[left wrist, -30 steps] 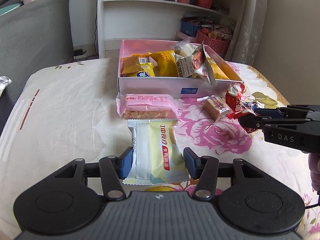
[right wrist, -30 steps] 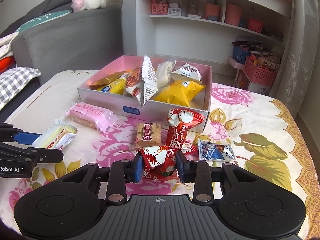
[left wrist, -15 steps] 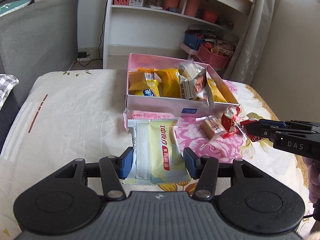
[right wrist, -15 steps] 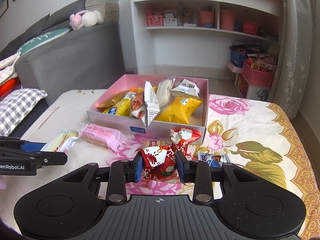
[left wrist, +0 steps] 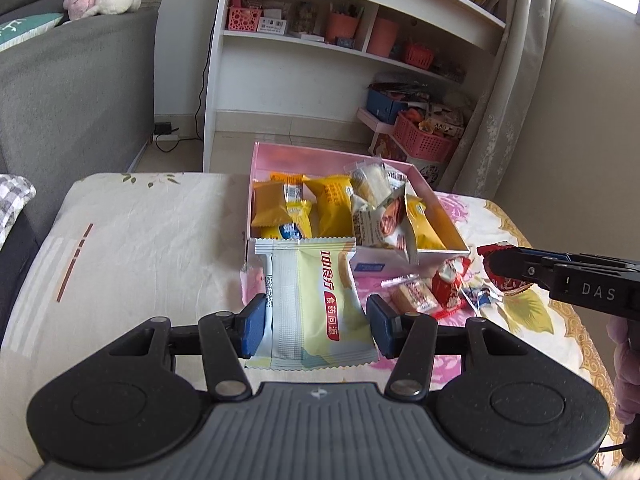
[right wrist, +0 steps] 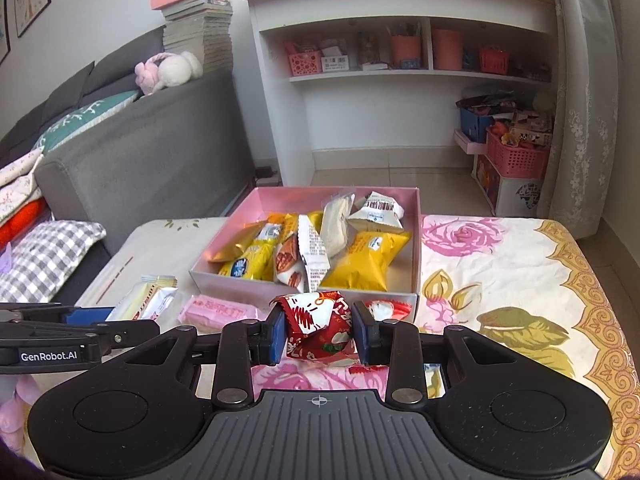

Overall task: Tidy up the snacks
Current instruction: 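Lift both packets and carry them over the pink box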

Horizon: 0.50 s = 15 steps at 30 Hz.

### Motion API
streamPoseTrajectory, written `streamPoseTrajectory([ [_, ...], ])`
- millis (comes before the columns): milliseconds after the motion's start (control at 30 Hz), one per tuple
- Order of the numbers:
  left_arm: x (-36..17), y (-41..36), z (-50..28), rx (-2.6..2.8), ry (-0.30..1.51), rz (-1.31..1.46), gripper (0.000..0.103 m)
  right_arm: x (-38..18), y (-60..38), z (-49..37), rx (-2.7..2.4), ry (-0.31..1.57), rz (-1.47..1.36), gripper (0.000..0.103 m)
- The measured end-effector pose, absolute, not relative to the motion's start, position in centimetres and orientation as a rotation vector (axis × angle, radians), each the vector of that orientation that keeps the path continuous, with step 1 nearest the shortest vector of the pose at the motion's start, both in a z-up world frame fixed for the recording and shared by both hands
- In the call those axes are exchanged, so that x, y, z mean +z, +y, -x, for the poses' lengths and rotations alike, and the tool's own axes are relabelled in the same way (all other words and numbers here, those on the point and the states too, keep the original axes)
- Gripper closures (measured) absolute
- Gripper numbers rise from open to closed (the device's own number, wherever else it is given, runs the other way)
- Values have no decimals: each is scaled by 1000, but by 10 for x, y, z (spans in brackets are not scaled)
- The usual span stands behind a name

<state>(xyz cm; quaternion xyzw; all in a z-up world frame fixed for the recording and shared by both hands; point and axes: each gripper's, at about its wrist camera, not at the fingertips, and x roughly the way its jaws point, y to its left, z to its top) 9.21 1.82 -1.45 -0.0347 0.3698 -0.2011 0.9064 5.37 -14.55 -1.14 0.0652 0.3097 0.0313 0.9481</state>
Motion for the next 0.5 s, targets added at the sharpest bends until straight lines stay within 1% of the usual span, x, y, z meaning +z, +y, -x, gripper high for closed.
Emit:
streamPoseTrajectory([
  [267, -18, 8, -124, -421, 757, 46, 53, -7, -155, -78, 52, 619, -198, 70],
  [500, -24, 2, -154, -414, 769, 90, 53, -11, -166, -110, 33, 618, -272, 70],
])
